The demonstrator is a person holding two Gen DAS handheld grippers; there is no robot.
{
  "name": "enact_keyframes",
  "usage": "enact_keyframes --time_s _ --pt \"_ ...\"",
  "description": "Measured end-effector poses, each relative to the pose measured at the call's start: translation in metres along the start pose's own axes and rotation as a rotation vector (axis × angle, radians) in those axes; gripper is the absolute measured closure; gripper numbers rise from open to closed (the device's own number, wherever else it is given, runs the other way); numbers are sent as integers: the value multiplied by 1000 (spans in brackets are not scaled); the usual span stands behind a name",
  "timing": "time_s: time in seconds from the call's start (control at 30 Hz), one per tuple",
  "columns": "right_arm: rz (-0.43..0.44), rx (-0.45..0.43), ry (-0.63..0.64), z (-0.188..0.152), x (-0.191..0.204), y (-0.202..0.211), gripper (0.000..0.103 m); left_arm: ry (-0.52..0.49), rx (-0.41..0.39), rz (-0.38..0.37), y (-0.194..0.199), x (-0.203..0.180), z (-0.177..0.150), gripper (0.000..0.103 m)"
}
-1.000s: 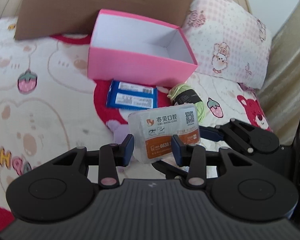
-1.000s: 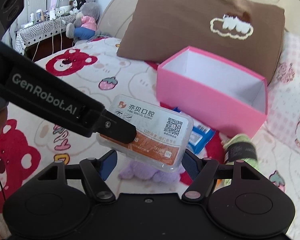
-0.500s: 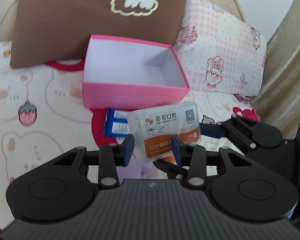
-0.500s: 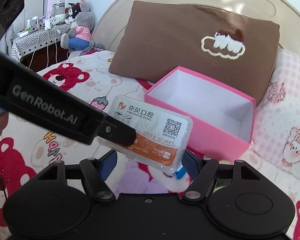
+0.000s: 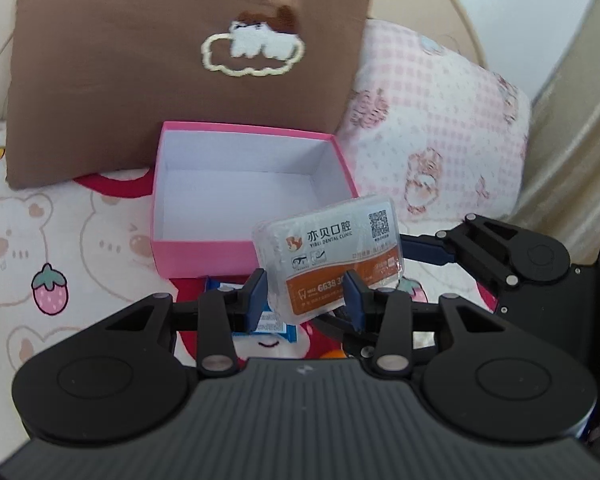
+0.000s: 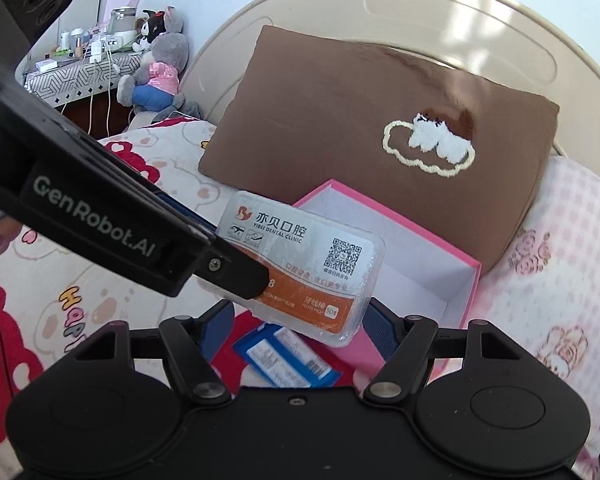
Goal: Organize objects
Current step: 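Carry the dental box with the left gripper into the pink box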
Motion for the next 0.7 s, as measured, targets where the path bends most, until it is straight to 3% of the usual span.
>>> enact_keyframes --time_s 0.23,0.7 --pt "-2 -9 -31 13 -27 -40 28 16 -15 25 -31 13 35 63" --pt "-19 75 -106 9 -96 -152 28 10 77 69 -163 43 86 62"
Point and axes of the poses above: each gripper's, at about its wrist camera, not at the fingertips, and y roughly against the way its jaws point, x to its left, z to its top, the point moved 5 cm from there along -y, roughly the way its jaws point, and after that the axes turned 1 degree about y, right-handed, at the moved point
